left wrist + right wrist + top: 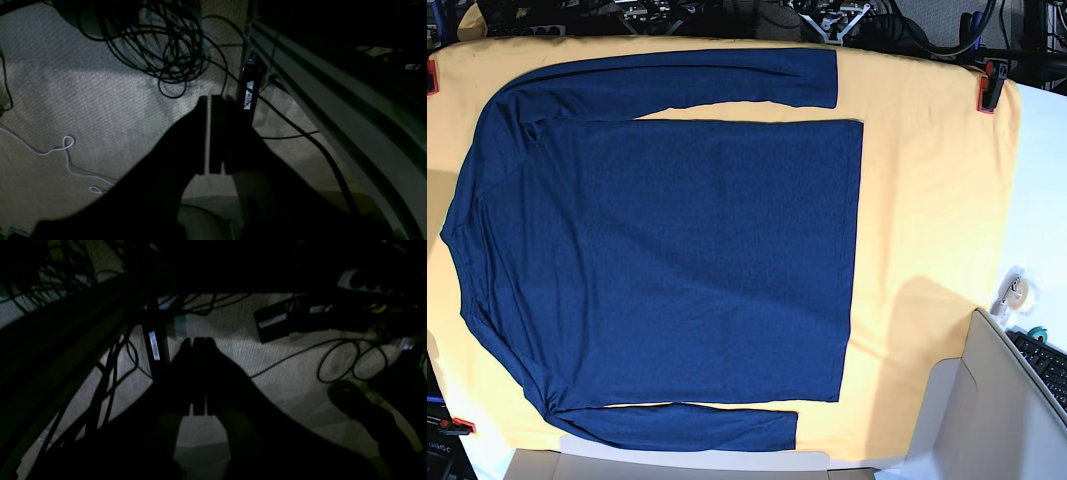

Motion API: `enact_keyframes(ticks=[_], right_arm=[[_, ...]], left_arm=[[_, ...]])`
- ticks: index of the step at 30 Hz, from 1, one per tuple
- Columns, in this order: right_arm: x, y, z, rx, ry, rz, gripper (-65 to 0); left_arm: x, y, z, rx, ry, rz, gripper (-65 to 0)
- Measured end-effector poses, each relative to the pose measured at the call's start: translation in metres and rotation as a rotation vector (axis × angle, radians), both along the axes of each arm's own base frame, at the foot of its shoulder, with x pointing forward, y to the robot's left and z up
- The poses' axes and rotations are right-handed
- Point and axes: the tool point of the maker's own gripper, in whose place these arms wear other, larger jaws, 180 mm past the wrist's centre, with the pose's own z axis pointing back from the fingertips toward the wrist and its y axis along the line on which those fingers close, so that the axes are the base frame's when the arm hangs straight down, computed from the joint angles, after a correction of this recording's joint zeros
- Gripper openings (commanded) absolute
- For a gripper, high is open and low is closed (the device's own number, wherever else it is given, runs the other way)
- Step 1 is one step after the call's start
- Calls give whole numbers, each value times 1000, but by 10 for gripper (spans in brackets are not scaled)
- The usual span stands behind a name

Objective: Fold the T-shirt properly

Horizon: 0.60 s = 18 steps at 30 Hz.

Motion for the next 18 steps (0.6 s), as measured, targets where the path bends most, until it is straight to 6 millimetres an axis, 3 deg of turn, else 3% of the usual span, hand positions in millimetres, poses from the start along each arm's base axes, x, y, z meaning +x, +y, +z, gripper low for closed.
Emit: enact_keyframes(ticks=[11,18], right_arm=[[-7,-2,0,-3,13,0,-648],[-8,-18,0,-29,15,1,-649]], left_arm=[[0,0,0,0,0,0,-645],[0,0,0,0,0,0,-645]])
